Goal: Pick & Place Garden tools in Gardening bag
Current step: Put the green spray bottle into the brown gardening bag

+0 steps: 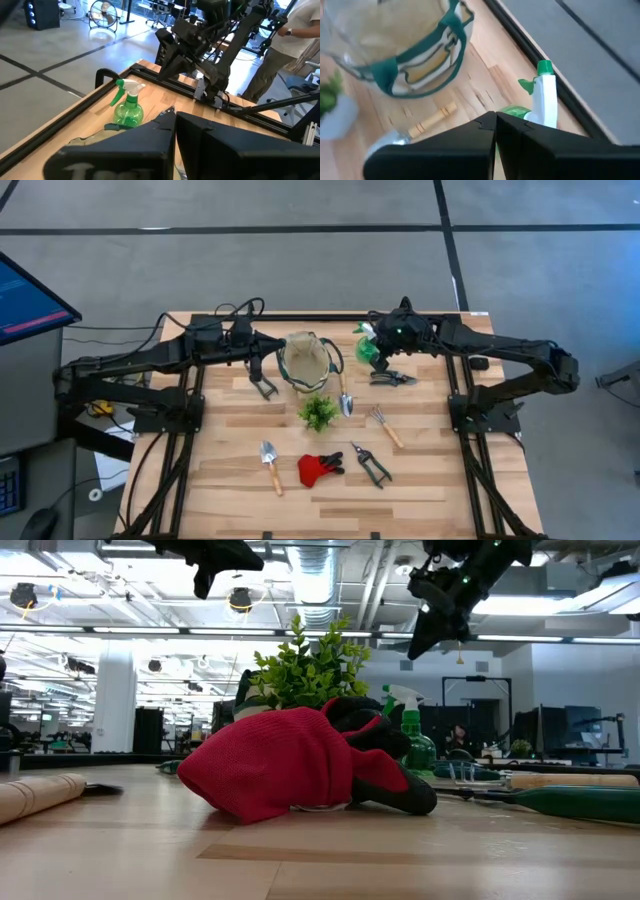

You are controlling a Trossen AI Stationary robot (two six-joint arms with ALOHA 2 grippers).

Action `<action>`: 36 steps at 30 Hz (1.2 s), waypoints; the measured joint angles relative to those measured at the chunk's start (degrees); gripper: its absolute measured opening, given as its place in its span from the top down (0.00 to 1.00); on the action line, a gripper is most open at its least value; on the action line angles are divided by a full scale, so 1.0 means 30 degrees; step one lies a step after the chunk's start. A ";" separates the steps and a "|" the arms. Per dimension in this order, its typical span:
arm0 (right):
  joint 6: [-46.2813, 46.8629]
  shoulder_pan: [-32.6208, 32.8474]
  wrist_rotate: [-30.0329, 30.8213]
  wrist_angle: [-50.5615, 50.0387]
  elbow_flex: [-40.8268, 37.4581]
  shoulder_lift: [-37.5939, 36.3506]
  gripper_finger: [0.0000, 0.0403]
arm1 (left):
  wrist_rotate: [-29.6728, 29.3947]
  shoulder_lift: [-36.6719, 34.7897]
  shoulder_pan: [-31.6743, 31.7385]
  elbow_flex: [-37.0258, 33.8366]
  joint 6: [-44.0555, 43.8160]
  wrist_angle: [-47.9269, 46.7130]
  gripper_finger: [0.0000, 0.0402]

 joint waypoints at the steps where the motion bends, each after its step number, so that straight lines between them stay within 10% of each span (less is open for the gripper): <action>1: -0.0385 0.0000 -0.0007 0.0025 0.0000 0.0083 0.98 | 0.0000 0.0000 0.0000 0.0000 -0.0003 0.0007 1.00; 15: -0.0796 -0.1624 -0.0007 0.0127 0.0000 0.0489 0.65 | 0.0000 0.0000 0.0000 0.0000 -0.0003 -0.0004 1.00; 36: -0.2108 -0.2557 -0.0044 0.2204 -0.0007 0.0547 0.42 | -0.2839 0.0000 0.0441 0.0000 0.0002 0.0007 1.00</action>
